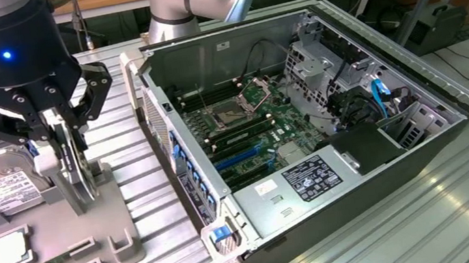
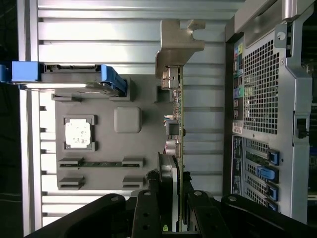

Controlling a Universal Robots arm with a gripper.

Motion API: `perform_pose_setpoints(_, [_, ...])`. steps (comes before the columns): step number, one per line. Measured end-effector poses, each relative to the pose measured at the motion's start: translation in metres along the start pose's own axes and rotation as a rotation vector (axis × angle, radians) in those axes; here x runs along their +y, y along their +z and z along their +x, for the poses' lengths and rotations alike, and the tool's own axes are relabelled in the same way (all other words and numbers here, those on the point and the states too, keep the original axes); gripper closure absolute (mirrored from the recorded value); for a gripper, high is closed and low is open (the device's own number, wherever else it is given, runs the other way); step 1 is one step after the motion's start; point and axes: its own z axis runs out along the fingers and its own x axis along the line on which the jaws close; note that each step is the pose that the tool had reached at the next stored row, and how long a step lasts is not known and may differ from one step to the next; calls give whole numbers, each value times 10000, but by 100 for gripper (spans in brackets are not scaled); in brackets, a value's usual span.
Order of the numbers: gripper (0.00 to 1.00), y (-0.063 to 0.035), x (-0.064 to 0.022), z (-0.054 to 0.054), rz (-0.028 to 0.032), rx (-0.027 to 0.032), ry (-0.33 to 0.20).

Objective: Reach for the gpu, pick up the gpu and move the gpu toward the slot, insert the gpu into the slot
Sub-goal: 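Pick up the gpu and move the gpu toward the slot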

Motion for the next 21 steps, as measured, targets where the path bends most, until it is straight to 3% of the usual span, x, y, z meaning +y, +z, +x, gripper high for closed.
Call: perform_pose_setpoints(21, [73, -109, 3, -1, 0, 0, 0])
